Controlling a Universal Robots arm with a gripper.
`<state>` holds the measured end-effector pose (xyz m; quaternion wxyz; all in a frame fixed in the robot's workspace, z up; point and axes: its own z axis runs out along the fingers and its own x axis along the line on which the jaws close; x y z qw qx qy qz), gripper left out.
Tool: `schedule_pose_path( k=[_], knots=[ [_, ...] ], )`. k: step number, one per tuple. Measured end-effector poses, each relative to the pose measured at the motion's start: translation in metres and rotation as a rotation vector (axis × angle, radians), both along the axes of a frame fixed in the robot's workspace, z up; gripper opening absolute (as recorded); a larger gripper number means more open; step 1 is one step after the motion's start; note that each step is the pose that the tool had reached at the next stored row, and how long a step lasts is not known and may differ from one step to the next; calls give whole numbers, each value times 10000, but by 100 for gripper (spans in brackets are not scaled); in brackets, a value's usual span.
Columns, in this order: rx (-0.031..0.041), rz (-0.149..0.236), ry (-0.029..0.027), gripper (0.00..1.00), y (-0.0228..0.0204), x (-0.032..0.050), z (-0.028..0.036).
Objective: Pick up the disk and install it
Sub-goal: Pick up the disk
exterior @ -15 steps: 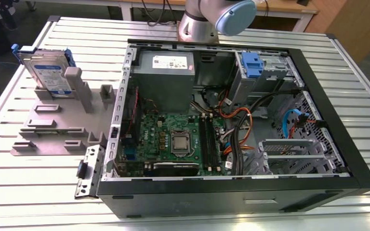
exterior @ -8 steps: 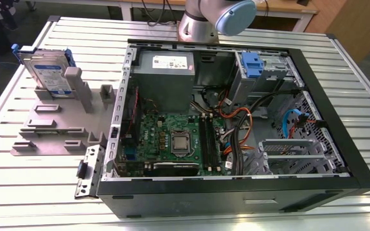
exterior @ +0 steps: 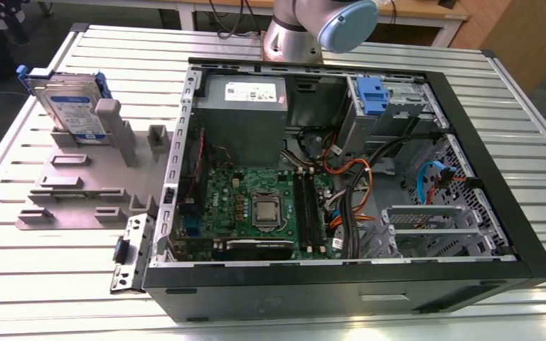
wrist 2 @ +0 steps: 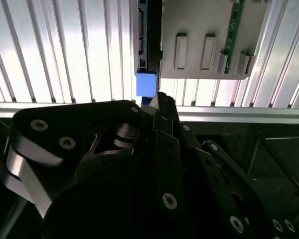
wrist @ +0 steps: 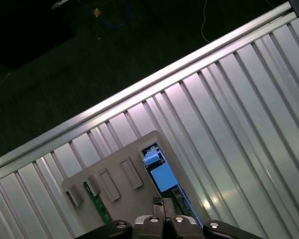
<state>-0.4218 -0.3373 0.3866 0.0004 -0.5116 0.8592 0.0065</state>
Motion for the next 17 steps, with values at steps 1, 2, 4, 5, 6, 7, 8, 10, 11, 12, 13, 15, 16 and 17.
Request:
schedule_pose_path(
  k=[1,2,4,5,6,7,8,10,11,12,13,15,16,17],
  knots=[
    [-1,179,-6,11,0,0,-1],
    [-1,350,-11,11,0,0,-2],
    [-1,693,-23,11,0,0,-6],
    [0,869,-27,11,0,0,-9],
    [1,1049,-30,11,0,0,-12],
    [0,1228,-31,11,0,0,-14],
    [0,1426,-32,11,0,0,-17],
    [1,1785,-32,11,0,0,-22],
    [1,1965,-33,11,0,0,-25],
    [2,2144,-32,11,0,0,-28],
    [2,2325,-32,11,0,0,-30],
    [3,2685,-33,11,0,0,-36],
    [2,2843,-34,11,0,0,-39],
    [2,2947,-37,11,0,-1,-43]
  ],
)
